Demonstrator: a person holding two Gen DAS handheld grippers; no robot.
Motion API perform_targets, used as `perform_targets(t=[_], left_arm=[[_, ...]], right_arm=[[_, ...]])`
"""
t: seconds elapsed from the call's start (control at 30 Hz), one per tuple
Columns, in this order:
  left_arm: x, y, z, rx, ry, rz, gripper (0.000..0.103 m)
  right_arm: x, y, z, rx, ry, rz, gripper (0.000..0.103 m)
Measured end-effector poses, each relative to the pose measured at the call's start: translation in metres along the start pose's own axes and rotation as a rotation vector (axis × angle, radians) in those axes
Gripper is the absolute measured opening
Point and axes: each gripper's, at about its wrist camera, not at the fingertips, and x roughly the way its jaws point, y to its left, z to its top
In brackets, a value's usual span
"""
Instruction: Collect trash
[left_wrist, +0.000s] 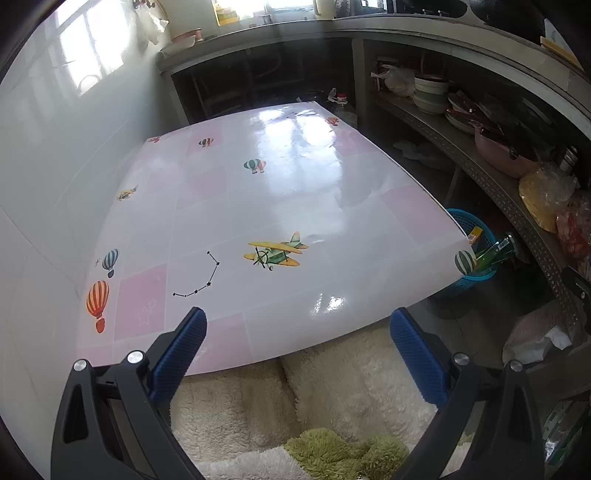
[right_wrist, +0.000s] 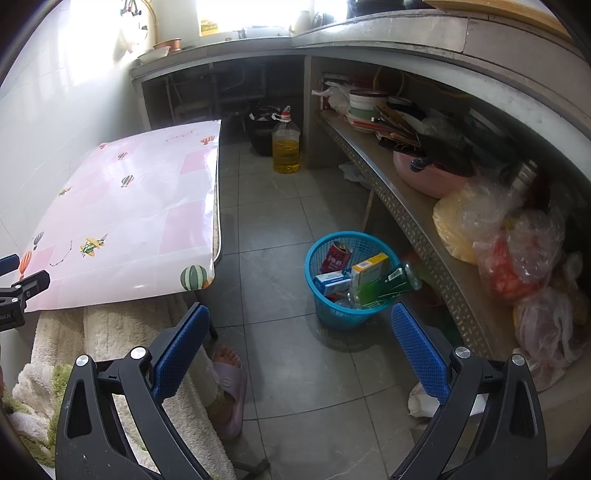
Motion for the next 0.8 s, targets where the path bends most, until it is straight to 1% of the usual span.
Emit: perform_targets(t=[0.33,0.8], left_arm=[[0.0014,-0.0004,0.0024,-0.031,0.005,-0.006,0.097],[-0.0005,-0.0073,0.0032,-0.025,0.005,-0.013,0.097]], right_arm=[[-0.0001,0.0048,-0.0023,-0.008,0.004,0.004,0.095],[0.0003,0.0076,-0.0033,-0.012,0.002,0.008,0.095]])
